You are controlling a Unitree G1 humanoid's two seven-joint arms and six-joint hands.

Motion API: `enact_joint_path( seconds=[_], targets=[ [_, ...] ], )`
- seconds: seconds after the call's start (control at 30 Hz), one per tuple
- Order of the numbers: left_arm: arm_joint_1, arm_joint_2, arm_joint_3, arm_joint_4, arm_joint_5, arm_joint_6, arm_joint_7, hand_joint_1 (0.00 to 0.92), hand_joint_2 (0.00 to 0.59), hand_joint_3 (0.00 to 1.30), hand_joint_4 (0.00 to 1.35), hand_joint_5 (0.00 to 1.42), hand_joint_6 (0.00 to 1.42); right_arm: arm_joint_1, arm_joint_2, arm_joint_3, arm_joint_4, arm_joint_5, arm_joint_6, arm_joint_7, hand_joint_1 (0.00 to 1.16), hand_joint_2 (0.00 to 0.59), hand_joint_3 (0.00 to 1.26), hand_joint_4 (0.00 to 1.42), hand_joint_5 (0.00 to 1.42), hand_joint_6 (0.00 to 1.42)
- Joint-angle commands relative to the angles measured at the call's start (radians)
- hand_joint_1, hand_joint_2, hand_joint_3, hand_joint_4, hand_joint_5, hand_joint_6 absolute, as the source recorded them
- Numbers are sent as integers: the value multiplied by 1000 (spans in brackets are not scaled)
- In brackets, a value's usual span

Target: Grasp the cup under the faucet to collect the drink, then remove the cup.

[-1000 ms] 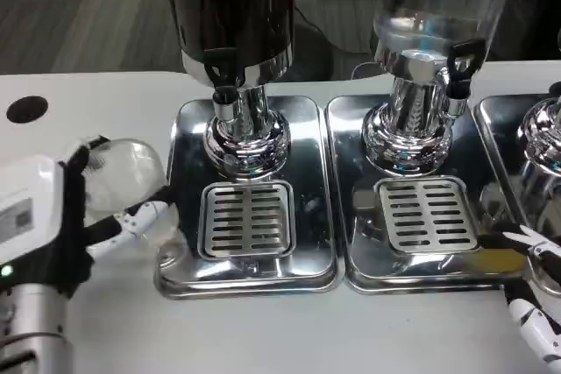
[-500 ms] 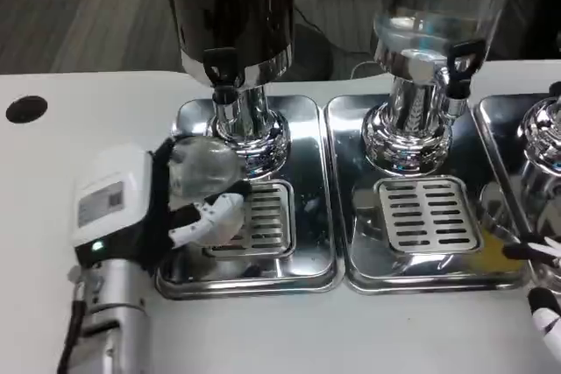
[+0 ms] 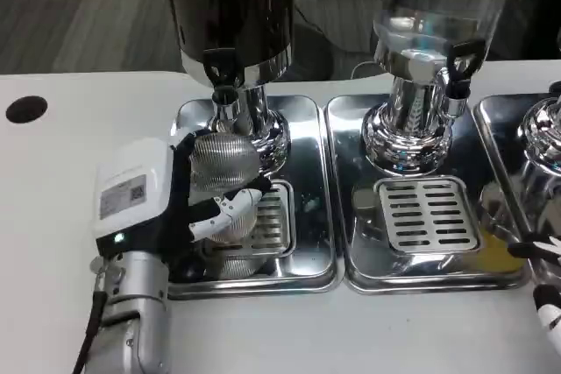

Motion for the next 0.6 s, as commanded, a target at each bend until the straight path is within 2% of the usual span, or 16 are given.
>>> enact_joint_path(
  seconds=[0.03, 0.23, 0.4, 0.6],
  targets=[
    [-24, 2, 0, 15, -3, -7, 19, 292, 119, 364, 407, 621, 734, -8, -7, -2, 5, 6, -10, 8, 366, 452, 308, 142, 108, 7],
    [-36, 7, 0, 36, -10, -15, 18, 289, 118, 363, 407, 621, 736, -15, -5, 2, 6, -2, -3, 5, 366, 452, 308, 142, 108, 7],
    [-48, 9, 1, 57, -18, -15, 4, 213, 74, 325, 365, 590, 721, -23, -3, 5, 5, -4, 4, 4, 367, 452, 307, 142, 108, 20],
    [-61, 14, 0, 82, -32, -15, 0, 138, 55, 278, 338, 569, 722, -32, -3, 6, 11, -7, 10, 3, 367, 452, 307, 142, 108, 23]
  ],
)
